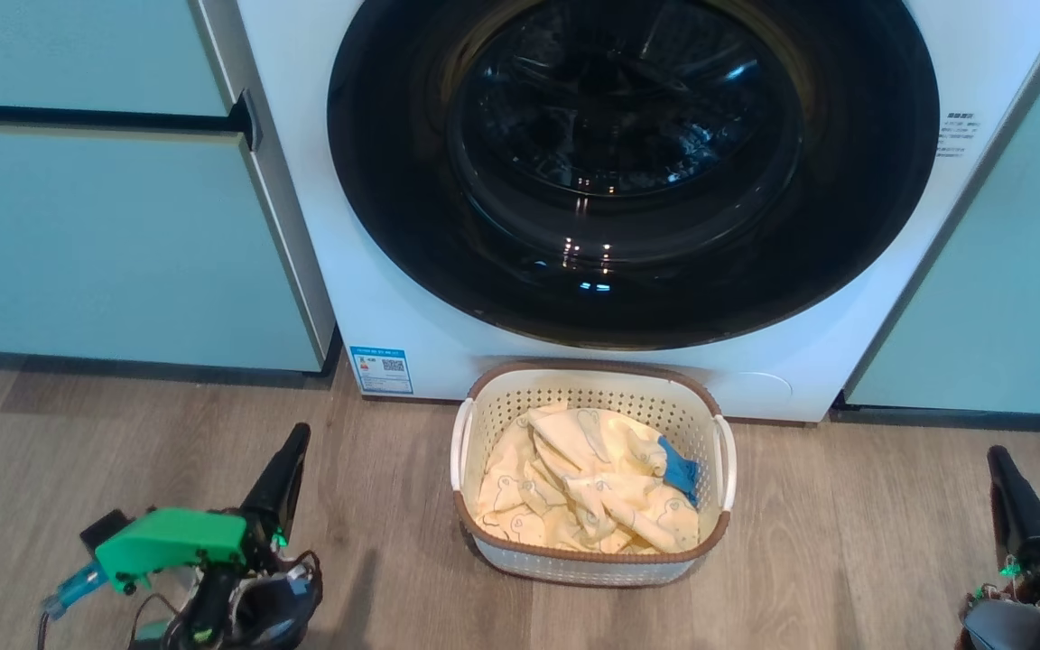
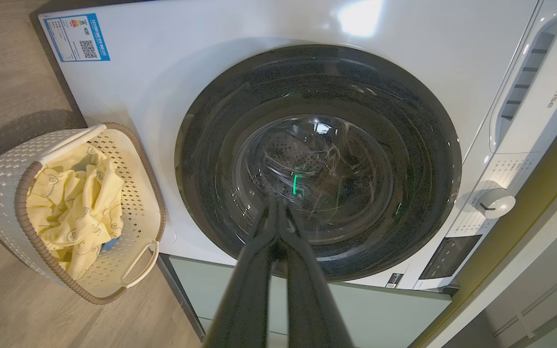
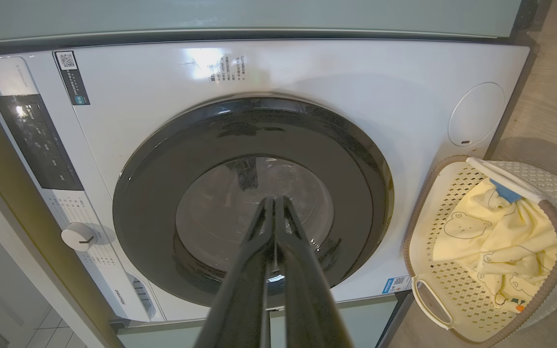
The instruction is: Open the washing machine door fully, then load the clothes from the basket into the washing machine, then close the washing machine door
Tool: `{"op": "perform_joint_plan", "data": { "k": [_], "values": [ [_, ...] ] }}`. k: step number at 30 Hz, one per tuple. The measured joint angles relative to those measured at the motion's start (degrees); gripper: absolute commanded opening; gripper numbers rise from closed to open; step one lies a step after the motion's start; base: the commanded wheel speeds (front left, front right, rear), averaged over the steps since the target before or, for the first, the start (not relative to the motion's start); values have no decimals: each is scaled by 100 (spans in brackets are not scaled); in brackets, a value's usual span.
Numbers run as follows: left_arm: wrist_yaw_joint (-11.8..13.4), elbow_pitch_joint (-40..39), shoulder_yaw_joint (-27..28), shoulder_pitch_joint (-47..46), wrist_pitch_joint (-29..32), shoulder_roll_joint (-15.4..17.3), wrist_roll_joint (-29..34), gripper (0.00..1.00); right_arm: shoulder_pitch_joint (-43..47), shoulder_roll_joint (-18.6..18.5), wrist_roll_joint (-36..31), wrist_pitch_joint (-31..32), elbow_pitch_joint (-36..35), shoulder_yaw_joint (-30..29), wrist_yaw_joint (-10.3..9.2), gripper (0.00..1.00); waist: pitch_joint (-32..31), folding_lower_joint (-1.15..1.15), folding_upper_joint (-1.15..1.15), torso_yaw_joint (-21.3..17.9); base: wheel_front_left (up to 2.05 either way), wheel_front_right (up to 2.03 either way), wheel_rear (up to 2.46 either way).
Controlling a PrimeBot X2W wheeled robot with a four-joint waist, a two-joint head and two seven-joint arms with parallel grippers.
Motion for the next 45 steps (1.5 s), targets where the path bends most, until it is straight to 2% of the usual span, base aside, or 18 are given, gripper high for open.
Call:
{"op": "perform_joint_plan", "data": {
  "k": [45],
  "values": [
    [0,0,24,0,0,-8,16,0,0,20,-5,31,0,-19,0,0,0,0,0,0,0,0,0]
  ]
}}
